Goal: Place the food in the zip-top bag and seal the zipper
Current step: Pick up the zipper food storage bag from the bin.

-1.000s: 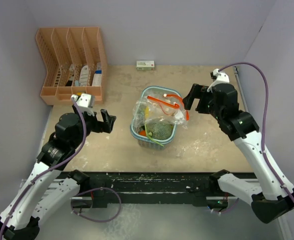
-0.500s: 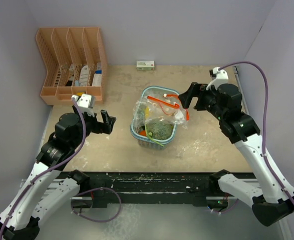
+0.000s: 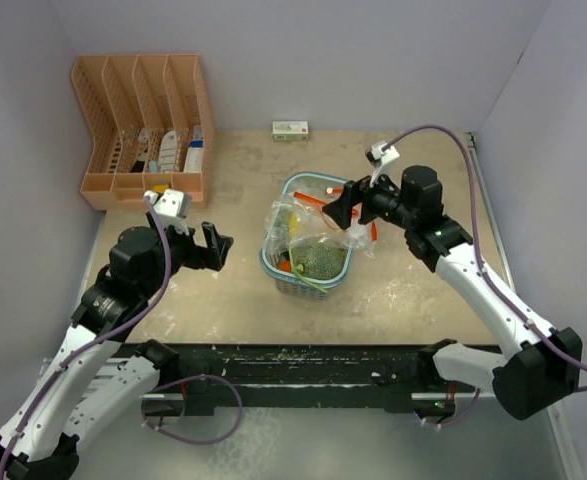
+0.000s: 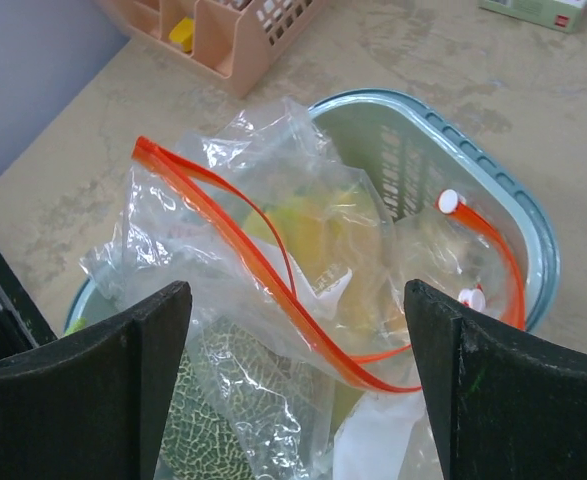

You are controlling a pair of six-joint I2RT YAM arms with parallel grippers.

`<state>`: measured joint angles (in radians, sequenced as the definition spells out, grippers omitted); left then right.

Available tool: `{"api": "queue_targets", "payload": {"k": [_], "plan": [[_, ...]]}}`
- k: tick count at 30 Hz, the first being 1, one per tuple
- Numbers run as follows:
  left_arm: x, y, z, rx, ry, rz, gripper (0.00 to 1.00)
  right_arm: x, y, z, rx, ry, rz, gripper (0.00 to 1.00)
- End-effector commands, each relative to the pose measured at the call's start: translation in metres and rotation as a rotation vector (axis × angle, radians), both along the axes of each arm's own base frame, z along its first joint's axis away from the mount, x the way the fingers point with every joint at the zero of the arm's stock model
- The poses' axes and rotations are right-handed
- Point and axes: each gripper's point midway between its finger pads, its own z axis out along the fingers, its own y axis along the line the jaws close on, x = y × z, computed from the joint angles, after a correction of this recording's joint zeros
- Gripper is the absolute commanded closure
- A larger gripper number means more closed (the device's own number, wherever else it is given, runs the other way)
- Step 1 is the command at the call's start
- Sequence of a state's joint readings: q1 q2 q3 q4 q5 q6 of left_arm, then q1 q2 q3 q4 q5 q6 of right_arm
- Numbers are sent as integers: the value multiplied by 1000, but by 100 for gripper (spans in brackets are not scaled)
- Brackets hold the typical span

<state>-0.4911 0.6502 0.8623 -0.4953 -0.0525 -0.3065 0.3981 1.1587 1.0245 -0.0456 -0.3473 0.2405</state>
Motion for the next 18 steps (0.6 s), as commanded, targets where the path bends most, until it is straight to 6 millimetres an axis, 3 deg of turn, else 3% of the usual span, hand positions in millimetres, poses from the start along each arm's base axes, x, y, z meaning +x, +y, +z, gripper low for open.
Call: {"api": "queue_targets", "payload": {"k": [1, 6, 10, 13, 15, 18], "plan": [[-2, -1, 24, -47, -49, -10, 1, 1, 22, 24, 31, -243, 173, 13], [-4, -1, 21, -36, -38, -13, 1, -12, 45, 7, 31, -239, 375, 22], [-5, 2, 18, -25, -33, -4, 1, -21, 51, 0, 53, -237, 440, 30], [-5, 2, 17, -22, -30, -3, 1, -24, 51, -7, 52, -211, 450, 51], [-5, 2, 17, -22, -29, -2, 1, -26, 50, -7, 57, -198, 449, 75], [-5, 4, 21, -25, -36, 3, 1, -35, 48, 14, 82, -229, 445, 99]]}}
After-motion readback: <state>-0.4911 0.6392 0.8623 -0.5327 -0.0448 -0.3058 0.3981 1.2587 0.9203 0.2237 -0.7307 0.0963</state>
